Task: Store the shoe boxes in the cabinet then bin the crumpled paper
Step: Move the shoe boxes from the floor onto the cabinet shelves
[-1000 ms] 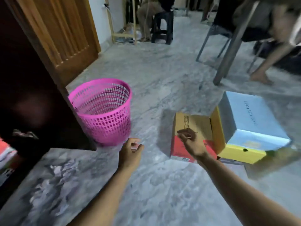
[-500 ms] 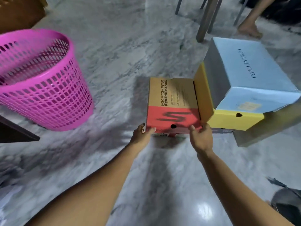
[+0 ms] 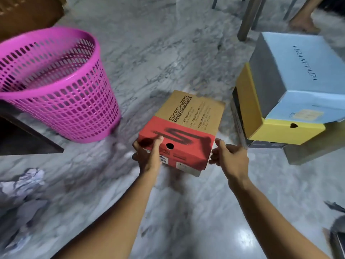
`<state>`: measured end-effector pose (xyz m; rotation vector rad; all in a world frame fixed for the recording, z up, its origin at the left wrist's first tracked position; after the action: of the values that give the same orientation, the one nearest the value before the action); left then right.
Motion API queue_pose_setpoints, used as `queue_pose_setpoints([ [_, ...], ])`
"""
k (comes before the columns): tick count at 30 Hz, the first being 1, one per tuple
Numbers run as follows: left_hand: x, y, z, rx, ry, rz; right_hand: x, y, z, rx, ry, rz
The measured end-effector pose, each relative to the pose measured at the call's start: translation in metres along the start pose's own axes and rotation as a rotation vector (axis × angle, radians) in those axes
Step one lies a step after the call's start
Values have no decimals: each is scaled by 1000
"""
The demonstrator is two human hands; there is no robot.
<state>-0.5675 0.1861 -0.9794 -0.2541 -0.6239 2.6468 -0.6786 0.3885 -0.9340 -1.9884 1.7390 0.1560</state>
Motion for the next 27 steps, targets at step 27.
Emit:
queue_pose_setpoints([
  [27, -422, -149, 155, 200, -185, 6, 58, -202, -207, -26, 103, -1187],
])
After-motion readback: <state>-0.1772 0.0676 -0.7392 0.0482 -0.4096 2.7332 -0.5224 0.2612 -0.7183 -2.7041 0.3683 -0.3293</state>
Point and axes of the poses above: each hand's wrist, its own y-axis towards the middle knuckle, its own x-axis out of the palm, z = x × y, the point moved 2 cm from there along y, towards the middle knuckle, and after that the axes turned 3 degrees about -y, right-handed, at the moved point
